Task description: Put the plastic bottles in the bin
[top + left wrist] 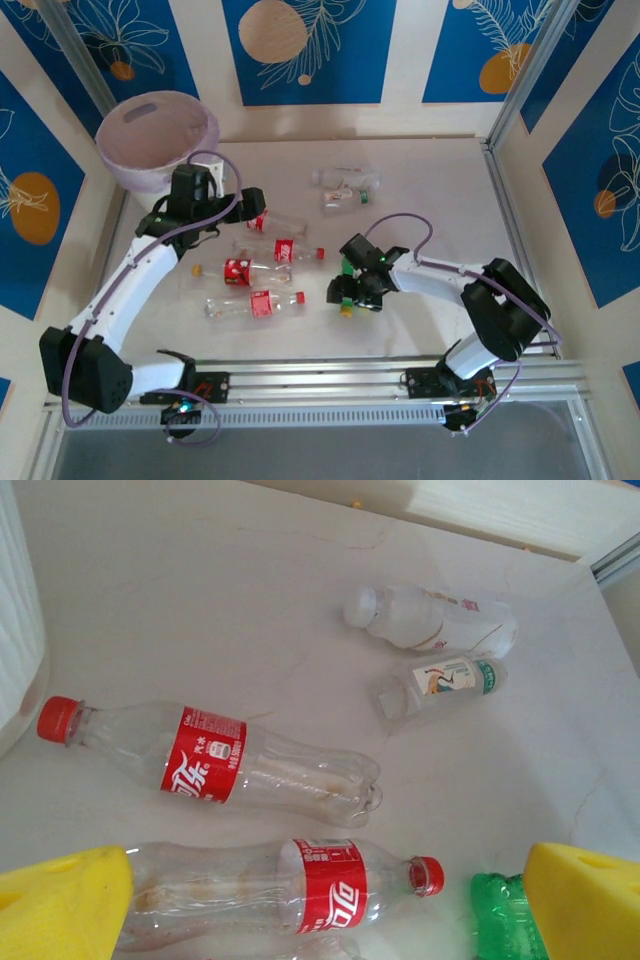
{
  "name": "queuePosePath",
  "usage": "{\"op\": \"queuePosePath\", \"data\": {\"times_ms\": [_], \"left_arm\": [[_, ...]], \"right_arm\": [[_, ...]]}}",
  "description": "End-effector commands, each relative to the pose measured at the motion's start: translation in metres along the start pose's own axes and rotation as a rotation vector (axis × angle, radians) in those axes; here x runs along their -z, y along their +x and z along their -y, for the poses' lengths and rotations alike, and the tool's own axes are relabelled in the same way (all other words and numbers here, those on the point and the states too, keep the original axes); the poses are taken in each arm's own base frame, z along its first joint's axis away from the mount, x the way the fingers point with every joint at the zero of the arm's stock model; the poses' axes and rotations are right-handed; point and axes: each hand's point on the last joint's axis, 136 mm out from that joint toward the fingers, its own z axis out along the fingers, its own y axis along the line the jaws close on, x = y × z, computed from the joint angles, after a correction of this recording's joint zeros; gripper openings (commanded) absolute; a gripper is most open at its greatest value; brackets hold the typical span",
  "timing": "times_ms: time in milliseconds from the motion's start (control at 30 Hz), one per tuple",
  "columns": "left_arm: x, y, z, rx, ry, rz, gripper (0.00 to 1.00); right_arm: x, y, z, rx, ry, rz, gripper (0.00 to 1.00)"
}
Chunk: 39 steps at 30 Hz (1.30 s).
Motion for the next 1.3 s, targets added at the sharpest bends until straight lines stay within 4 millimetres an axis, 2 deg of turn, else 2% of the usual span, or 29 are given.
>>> {"op": "queuePosePath", "data": {"times_ms": [0, 233, 533, 733, 800, 933, 1033, 1267], "left_arm": [[-0.003, -0.004, 0.010, 0.010, 0.037, 0.023, 1.00], [-0.012, -0.001, 0.016, 0.012, 0.051, 0.019, 1.00], [-0.020, 0.009, 0.028, 0.020, 0.113, -0.045, 1.00], [-0.020, 0.009, 0.033, 0.034, 0.139, -0.051, 1.00], [-0.023, 0.012, 0.032, 0.037, 0.135, -0.058, 1.00], [-0.024, 0.013, 0.030, 0.044, 0.137, -0.055, 1.00], [-0.025, 0.012, 0.031, 0.048, 0.140, -0.050, 1.00], [-0.028, 0.014, 0.030, 0.059, 0.145, -0.048, 1.00]], "right_arm": [[0.004, -0.007, 0.012, -0.037, 0.061, 0.083, 0.76], [0.014, -0.012, 0.030, -0.079, 0.084, 0.159, 0.68], [0.031, -0.026, 0.027, 0.023, 0.036, 0.221, 0.57], [0.043, -0.036, 0.035, 0.022, -0.020, 0.240, 0.53], [0.043, -0.037, 0.041, 0.004, -0.013, 0.228, 0.57], [0.040, -0.039, 0.036, -0.006, -0.043, 0.211, 0.76], [0.036, -0.045, 0.034, -0.016, -0.063, 0.210, 0.78], [0.025, -0.064, 0.047, -0.041, -0.014, 0.234, 0.77]]}}
